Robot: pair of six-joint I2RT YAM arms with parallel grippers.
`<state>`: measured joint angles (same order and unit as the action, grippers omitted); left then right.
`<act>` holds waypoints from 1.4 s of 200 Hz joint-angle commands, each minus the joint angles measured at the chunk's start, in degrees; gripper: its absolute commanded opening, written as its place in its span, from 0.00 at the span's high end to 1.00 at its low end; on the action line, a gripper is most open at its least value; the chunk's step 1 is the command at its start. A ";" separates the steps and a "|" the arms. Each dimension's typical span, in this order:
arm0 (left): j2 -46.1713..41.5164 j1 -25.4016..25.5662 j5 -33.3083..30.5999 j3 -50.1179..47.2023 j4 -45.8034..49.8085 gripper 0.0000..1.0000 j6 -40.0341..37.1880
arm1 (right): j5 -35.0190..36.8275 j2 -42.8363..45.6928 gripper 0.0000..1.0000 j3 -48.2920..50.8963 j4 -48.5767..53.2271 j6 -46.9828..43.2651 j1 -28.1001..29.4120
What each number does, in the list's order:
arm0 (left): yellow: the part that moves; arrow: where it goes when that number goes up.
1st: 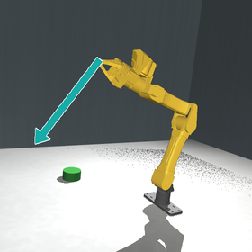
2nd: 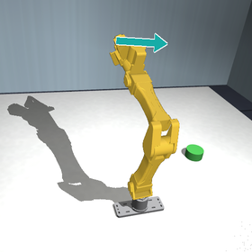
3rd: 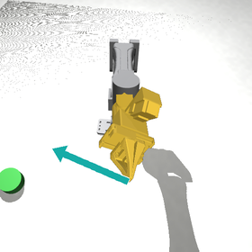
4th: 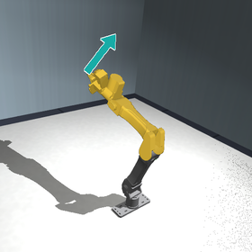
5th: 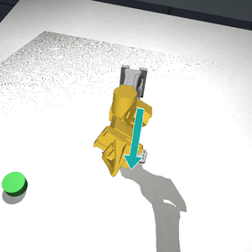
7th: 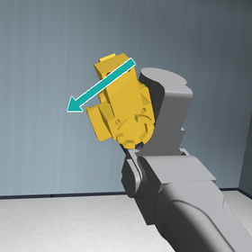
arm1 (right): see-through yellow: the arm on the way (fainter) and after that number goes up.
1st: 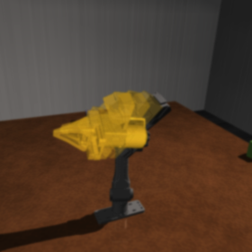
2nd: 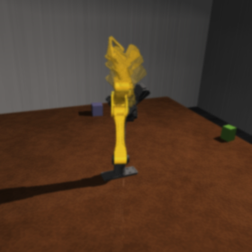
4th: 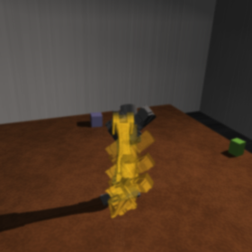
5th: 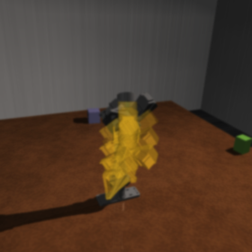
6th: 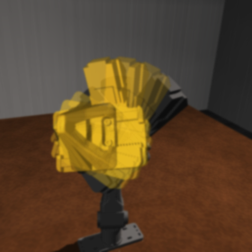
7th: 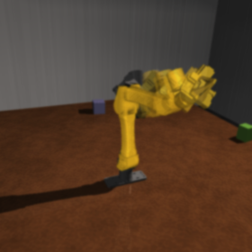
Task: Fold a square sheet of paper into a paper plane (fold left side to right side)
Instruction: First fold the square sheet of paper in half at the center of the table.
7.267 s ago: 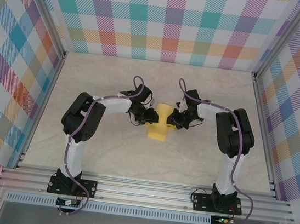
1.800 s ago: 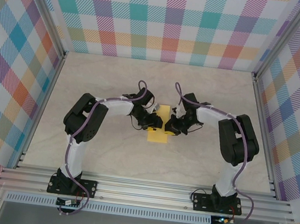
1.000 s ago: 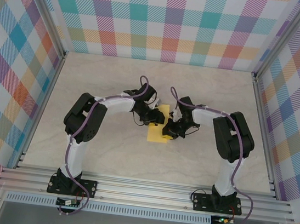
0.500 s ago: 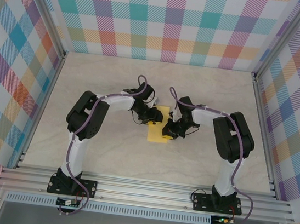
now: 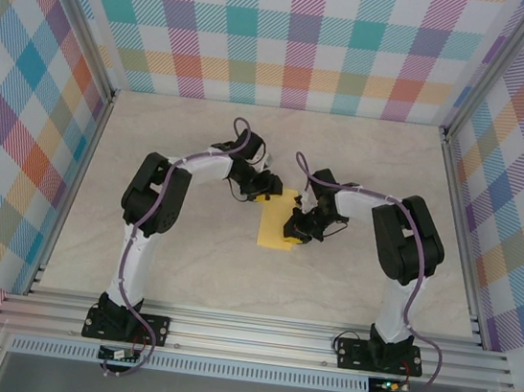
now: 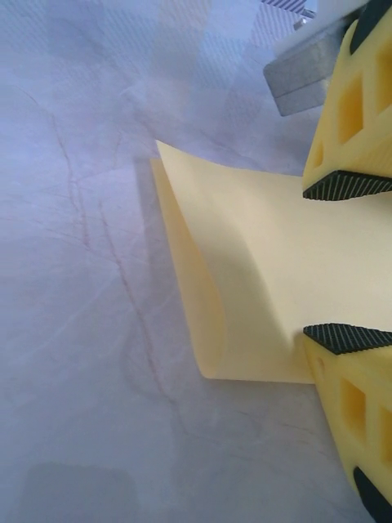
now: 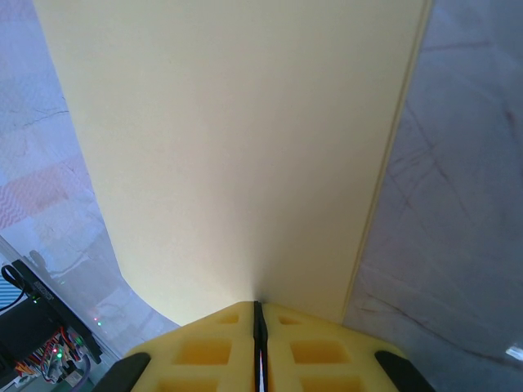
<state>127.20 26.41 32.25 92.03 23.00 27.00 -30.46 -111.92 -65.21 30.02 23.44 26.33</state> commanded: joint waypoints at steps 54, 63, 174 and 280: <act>4.62 -2.68 -0.60 6.41 -0.78 0.52 1.68 | 9.29 -3.05 0.91 2.54 4.54 -0.96 0.23; 5.13 -2.73 -0.51 7.08 -0.77 0.52 1.75 | 9.28 -3.04 0.91 2.54 4.60 -0.94 0.23; 7.51 -5.63 0.20 12.33 -0.74 0.51 2.21 | 6.03 -2.09 0.90 2.24 2.39 -0.61 0.22; -19.97 -5.47 3.06 -17.85 -6.57 0.51 0.96 | 12.23 10.59 0.60 -1.06 3.13 -2.08 -3.02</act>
<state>111.24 20.34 31.83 81.01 19.22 27.07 -22.13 -103.74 -65.25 31.22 22.90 25.10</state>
